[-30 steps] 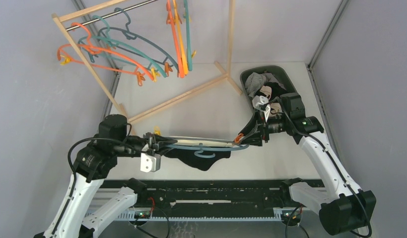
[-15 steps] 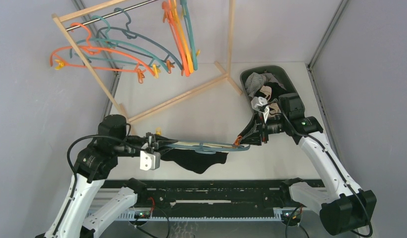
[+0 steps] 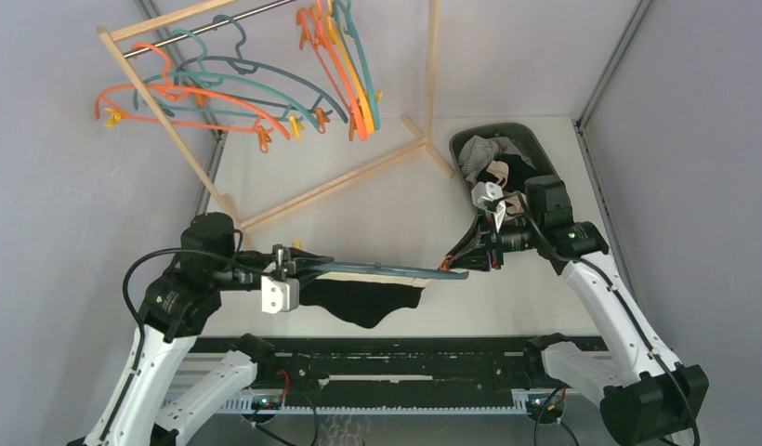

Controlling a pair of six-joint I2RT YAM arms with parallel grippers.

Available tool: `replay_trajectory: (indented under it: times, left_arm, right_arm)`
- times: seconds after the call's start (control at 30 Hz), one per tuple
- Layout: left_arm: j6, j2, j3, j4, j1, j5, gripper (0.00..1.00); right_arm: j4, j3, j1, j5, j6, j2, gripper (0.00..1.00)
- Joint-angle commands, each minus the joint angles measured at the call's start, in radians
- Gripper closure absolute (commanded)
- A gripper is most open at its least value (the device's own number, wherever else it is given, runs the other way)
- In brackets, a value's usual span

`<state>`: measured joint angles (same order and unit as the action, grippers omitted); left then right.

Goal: Remove the underwear clipped to the hanger
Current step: Remove the underwear from the hanger.

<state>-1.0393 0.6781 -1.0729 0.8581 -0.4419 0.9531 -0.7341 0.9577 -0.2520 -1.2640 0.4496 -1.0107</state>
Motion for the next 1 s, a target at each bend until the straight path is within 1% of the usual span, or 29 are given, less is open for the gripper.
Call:
replay_trajectory:
  times: [0.0, 0.03, 0.2, 0.33, 0.53, 0.7, 0.8, 0.97]
  left_arm:
    - [0.018, -0.004, 0.009, -0.087, 0.009, 0.041, 1.00]
    - [0.019, -0.003, 0.008, -0.087, 0.009, 0.042, 1.00]
    - [0.018, -0.001, 0.004, -0.086, 0.009, 0.042, 1.00]
    - [0.050, -0.002, -0.003, -0.111, 0.011, 0.038, 1.00]
    - [0.043, 0.005, -0.031, -0.097, 0.013, 0.029, 1.00]
    - [-0.010, 0.032, -0.076, -0.053, 0.012, 0.053, 1.00]
    - [-0.011, 0.064, -0.114, -0.036, 0.013, 0.065, 1.00]
    - [-0.051, 0.085, -0.140, 0.015, 0.013, 0.070, 1.00]
  right_arm:
    - [0.041, 0.016, -0.008, 0.004, -0.016, 0.029, 0.98]
    - [0.041, 0.019, -0.007, 0.008, -0.017, 0.030, 1.00]
    - [0.007, 0.032, -0.022, 0.032, 0.008, 0.033, 1.00]
    - [-0.025, 0.032, -0.036, 0.068, 0.050, 0.027, 1.00]
    - [-0.016, 0.051, -0.039, 0.087, 0.026, 0.021, 1.00]
    - [-0.011, 0.069, -0.057, 0.175, 0.018, 0.031, 1.00]
    - [-0.015, 0.081, -0.067, 0.214, 0.014, 0.034, 1.00]
    - [-0.074, 0.125, -0.085, 0.306, 0.064, 0.033, 1.00]
